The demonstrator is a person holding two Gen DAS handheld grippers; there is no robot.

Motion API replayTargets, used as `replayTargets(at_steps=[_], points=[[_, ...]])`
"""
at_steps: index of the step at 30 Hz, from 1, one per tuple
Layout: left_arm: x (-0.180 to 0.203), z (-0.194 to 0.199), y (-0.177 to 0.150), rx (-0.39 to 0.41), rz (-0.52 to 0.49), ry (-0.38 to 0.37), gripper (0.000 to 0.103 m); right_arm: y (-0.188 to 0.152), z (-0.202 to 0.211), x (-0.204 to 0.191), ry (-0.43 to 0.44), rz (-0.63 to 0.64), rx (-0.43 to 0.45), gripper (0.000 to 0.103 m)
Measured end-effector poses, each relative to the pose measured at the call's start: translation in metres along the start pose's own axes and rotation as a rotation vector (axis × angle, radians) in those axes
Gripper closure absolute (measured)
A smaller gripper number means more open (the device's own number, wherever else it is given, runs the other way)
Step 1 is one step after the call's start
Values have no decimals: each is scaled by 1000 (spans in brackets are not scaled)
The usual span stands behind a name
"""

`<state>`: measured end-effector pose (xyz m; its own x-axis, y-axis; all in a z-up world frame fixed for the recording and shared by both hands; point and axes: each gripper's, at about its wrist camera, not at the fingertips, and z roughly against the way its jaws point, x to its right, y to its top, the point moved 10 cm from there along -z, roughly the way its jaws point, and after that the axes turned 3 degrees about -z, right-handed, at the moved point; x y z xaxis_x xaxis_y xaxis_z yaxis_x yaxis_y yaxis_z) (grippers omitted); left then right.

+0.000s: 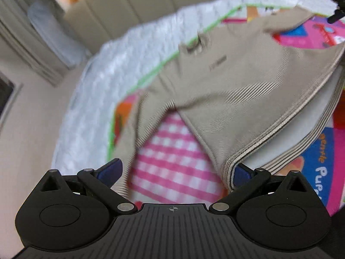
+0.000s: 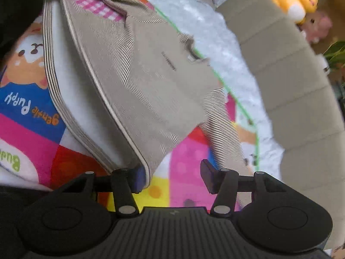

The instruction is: Fold clothes

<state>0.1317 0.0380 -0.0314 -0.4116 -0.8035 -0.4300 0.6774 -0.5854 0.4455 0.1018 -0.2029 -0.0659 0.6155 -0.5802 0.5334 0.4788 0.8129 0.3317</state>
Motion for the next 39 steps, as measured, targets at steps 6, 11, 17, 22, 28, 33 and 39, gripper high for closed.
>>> replayTargets(at_steps=[6,11,17,22,28,33,39], points=[[22,-6,-25,-102,-87,-36,0,-23,1,-21,33,23,-39,51],[14,0,-54,-153,-30,-70,0,-31,6,-38,101,-12,-16,32],[-32,1,-56,-117,341,-149,0,1,25,-28,228,-269,130,11],[-74,-16,-61,-103,569,-114,0,37,0,-22,268,-481,240,1],[-81,-44,-65,-128,575,-86,0,68,-60,-9,317,-881,325,1],[-95,-52,-75,-126,475,-18,0,58,-98,-9,357,-1059,316,1],[-98,-78,-88,-165,223,88,0,43,-114,8,419,-1204,306,0]])
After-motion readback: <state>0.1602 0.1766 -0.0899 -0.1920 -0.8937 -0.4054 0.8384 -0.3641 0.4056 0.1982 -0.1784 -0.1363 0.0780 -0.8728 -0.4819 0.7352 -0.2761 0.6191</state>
